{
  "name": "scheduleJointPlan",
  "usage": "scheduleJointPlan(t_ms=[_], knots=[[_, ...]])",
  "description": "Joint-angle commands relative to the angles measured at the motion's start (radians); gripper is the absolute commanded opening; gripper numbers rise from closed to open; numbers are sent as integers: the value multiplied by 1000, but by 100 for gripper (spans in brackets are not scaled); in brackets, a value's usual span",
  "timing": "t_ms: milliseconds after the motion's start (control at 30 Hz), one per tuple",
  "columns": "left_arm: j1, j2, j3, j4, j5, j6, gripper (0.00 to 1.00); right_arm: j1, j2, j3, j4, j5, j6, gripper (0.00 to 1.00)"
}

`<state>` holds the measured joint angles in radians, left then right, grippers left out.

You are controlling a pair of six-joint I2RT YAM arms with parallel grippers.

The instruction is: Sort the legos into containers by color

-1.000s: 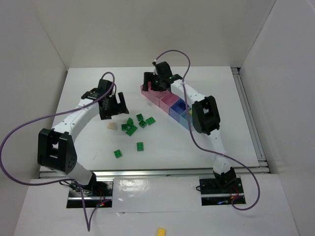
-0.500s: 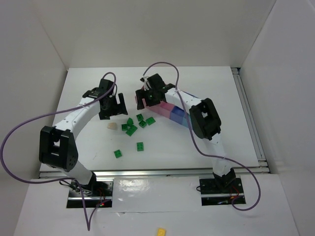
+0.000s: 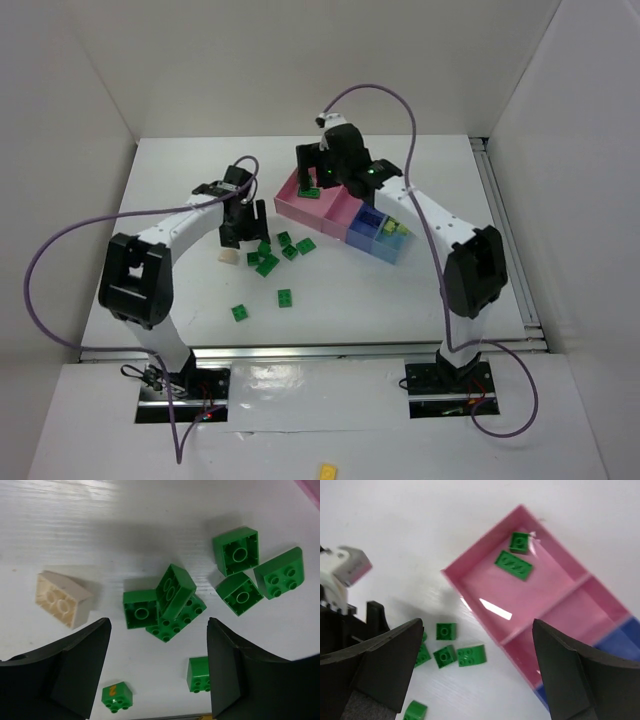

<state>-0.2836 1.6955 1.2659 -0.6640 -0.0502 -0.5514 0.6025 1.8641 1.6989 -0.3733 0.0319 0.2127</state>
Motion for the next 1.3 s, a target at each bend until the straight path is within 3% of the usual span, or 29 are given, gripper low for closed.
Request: scheduleJointPlan(t_ms=[0, 267, 500, 700, 767, 933, 1133, 1267], knots=[[-32, 81, 46, 14, 18, 8, 81, -30, -120, -106, 60, 213, 75, 97], [-63, 144, 93, 23, -51, -10, 69, -92, -239, -274, 37, 223, 96, 92], [-63, 208, 132, 14, -60, 1, 46, -119, -275, -326, 1, 223, 96, 90], [-63, 208, 150, -6, -60, 21, 44, -141, -284, -317, -32, 223, 86, 90], [-63, 208, 150, -17, -60, 30, 30, -141, -284, -317, -32, 223, 86, 90], [-63, 199, 230, -71, -60, 30, 5, -141, -293, -317, -41, 223, 96, 88], [-63, 167, 347, -106, -39, 30, 0, -141, -302, -335, -41, 214, 96, 88], [-63, 193, 475, -106, 67, 10, 0, -141, -312, -354, -41, 204, 105, 88]])
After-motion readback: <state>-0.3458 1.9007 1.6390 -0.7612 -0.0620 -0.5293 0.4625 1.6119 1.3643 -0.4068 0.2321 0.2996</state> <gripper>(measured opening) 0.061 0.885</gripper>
